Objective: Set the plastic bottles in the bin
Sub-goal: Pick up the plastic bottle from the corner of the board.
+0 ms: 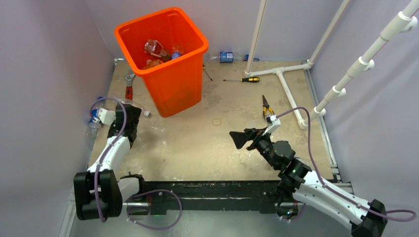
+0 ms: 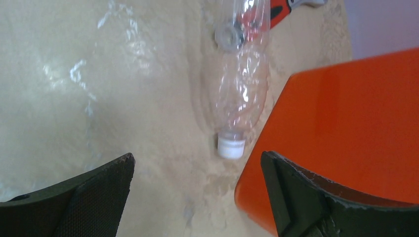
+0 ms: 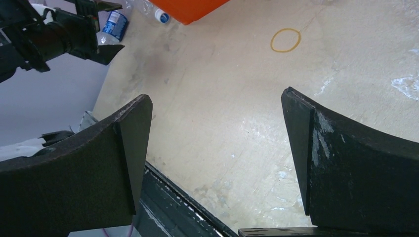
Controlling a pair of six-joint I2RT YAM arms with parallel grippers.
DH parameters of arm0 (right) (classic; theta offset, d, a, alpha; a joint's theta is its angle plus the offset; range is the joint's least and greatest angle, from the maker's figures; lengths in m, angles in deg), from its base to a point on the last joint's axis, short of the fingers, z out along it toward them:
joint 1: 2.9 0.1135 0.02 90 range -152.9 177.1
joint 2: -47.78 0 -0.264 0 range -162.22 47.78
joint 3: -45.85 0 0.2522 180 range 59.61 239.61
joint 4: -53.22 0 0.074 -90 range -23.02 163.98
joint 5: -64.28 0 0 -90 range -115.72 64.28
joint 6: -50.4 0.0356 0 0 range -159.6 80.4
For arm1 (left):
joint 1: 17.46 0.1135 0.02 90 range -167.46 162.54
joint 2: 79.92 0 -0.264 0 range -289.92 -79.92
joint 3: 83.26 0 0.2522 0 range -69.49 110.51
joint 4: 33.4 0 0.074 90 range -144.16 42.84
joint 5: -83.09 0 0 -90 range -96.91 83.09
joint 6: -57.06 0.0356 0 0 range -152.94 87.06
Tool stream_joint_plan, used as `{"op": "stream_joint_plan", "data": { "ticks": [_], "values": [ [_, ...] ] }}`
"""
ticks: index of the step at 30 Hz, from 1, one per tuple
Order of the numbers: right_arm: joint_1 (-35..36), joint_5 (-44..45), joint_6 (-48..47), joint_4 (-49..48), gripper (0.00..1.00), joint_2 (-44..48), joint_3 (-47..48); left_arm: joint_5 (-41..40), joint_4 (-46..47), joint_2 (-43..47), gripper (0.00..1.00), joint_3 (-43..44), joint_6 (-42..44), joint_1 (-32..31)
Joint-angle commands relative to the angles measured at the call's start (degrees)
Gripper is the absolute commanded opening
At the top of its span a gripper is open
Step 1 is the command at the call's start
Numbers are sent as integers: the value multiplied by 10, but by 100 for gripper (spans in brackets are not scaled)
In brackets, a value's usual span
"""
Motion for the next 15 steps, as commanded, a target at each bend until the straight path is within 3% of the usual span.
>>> {"op": "stream_joint_plan", "data": {
  "ticks": [1, 8, 15],
  "values": [
    [0, -21, 0, -27, 99, 21, -2, 70, 118, -62, 99, 29, 39, 54],
    [0, -25, -13, -18, 99, 25, 7, 142, 222, -149, 99, 52, 52, 74],
    [0, -40, 1, -28, 99, 21, -2, 142, 226, -204, 99, 89, 69, 74]
  ]
}}
